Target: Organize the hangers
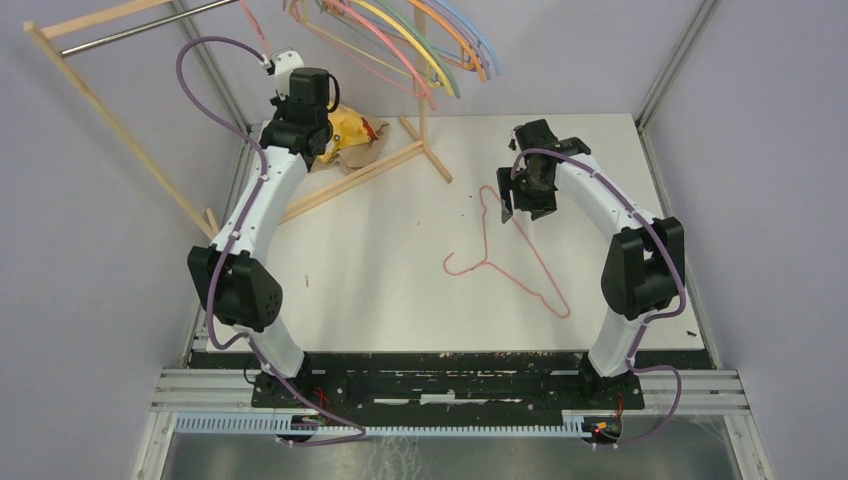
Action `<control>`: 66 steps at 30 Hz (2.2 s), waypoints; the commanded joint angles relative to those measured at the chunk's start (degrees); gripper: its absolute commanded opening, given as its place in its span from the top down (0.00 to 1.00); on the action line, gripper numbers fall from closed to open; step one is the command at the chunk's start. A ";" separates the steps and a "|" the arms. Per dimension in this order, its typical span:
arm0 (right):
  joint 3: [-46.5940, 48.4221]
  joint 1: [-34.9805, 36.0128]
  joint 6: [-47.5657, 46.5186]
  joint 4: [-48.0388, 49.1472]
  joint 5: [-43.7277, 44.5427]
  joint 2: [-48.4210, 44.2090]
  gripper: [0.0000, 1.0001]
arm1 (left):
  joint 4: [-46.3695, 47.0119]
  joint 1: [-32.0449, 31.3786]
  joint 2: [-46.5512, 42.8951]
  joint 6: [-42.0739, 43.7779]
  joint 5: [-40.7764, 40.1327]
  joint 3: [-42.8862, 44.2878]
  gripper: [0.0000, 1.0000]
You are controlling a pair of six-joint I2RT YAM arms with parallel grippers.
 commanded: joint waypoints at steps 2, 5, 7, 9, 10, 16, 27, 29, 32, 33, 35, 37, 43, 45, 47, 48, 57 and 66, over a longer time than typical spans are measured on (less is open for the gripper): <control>2.24 0.25 0.15 0.05 -0.83 0.06 0.24 | -3.97 0.38 3.37 2.41 4.36 9.08 0.97; 1.97 0.21 0.20 -0.08 -0.69 0.06 0.24 | -6.19 0.23 4.91 2.66 8.22 10.71 0.97; 1.96 0.29 0.18 -0.36 -0.02 0.01 0.25 | -7.32 0.25 5.37 2.93 12.23 10.44 0.97; 2.05 0.29 0.00 -0.57 0.50 -0.03 0.25 | -8.09 0.19 5.54 3.31 15.70 9.68 0.97; 2.13 0.24 -0.16 -0.58 0.58 -0.01 0.24 | -8.35 0.12 5.31 3.37 16.93 9.11 0.97; 1.96 0.25 -0.07 -0.40 0.30 -0.12 0.24 | -6.62 0.12 1.50 4.74 20.88 3.52 0.91; 0.47 0.27 0.42 0.72 -0.50 -0.90 0.25 | -1.53 0.17 -7.79 5.81 26.66 -4.28 0.26; 0.38 0.30 0.42 0.88 -0.70 -1.07 0.24 | -1.22 0.16 -9.95 5.86 27.18 -5.80 0.23; 0.23 0.32 0.11 1.35 -1.45 -1.25 0.24 | 0.44 0.12 -14.14 5.84 29.16 -10.06 0.17; 0.12 0.48 0.00 1.51 -1.55 -1.18 0.24 | 1.07 0.15 -15.74 5.72 30.33 -11.98 0.16; -0.13 0.77 -0.02 2.07 -1.61 -0.61 0.25 | 2.38 0.16 -19.12 5.23 32.52 -16.65 0.16; 0.08 1.33 -0.02 2.16 -1.44 0.61 0.27 | 4.06 0.14 -23.01 4.58 34.43 -22.40 0.13; 4.33 4.72 -0.33 1.40 -0.41 6.25 0.30 | 11.00 0.09 -34.57 -0.15 35.59 -39.31 0.05; 6.60 5.80 -0.07 1.60 0.11 8.31 0.30 | 12.37 -0.13 -37.32 -1.86 36.03 -43.11 0.01; 8.91 6.44 0.29 2.11 -0.16 10.74 0.30 | 13.35 -0.59 -39.26 -2.40 35.86 -46.00 0.01; 10.19 6.76 0.47 2.22 -0.39 12.17 0.30 | 13.67 -0.81 -40.06 -2.31 35.65 -47.60 0.01; 10.44 8.44 3.11 6.81 5.33 19.92 0.37 | 12.60 -1.21 -40.21 -0.65 35.16 -50.43 0.00; 8.78 8.47 4.42 10.23 7.99 23.54 0.46 | 14.21 -1.24 -39.68 -1.62 35.93 -52.49 0.01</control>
